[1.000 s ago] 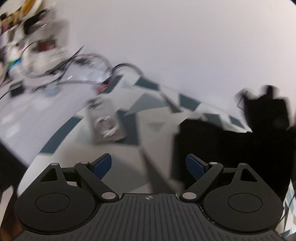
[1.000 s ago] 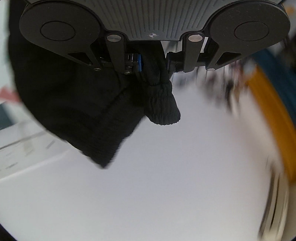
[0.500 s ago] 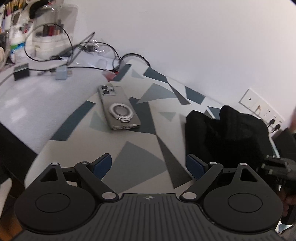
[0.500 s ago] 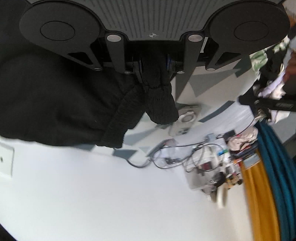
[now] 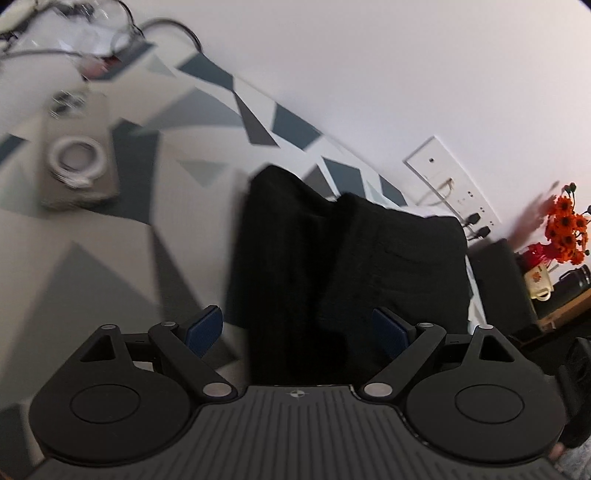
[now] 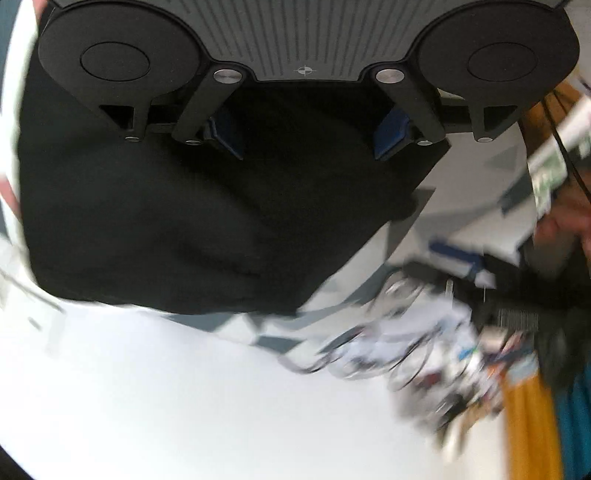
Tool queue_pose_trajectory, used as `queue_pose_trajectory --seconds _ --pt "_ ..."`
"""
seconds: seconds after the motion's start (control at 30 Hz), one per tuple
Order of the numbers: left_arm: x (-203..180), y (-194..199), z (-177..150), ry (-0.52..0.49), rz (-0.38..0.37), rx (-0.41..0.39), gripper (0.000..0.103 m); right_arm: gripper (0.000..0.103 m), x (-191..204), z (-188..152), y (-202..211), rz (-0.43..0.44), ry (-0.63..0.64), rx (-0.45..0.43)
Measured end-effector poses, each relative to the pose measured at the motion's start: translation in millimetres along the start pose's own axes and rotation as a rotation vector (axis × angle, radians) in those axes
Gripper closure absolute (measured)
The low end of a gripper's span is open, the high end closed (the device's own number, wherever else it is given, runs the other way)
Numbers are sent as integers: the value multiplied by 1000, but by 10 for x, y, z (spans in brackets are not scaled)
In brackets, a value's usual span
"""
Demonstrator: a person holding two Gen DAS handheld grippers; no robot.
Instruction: Fold clothes
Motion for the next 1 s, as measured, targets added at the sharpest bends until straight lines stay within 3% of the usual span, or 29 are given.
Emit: queue_pose_trajectory --seconds 0.13,0.23,0.37,0.47,0.7,0.8,1.0 --pt "-116 -309 -104 46 -26 80 13 19 -551 53 352 -22 -180 -65" --pt "-201 -413 -181 27 9 84 9 19 -1028 24 456 -79 -285 -95" --pt "-344 -441 -244 -43 77 82 9 19 -1524 -3 392 -163 -370 -125" --pt "-417 -375 -241 -65 101 65 9 19 -1784 -33 218 -156 -421 -107" --pt "-277 -365 -393 -63 193 122 7 11 -1903 -44 -130 -111 -375 -56" --pt "-218 -376 -455 -21 169 107 1 9 -1951 -63 -157 -81 -387 -56" --pt "-477 -577 -447 -142 266 129 1 7 -2032 -106 -170 -60 -425 -58"
Point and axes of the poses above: each gripper's, at about its wrist camera, not at the fingertips, and y roughly against the way its jaws point, x to its left, z to its top, the point moved 6 cm from there along -y, roughly the way its jaws point, and after that the axes turned 2 degrees about z, right-handed, at the moved point
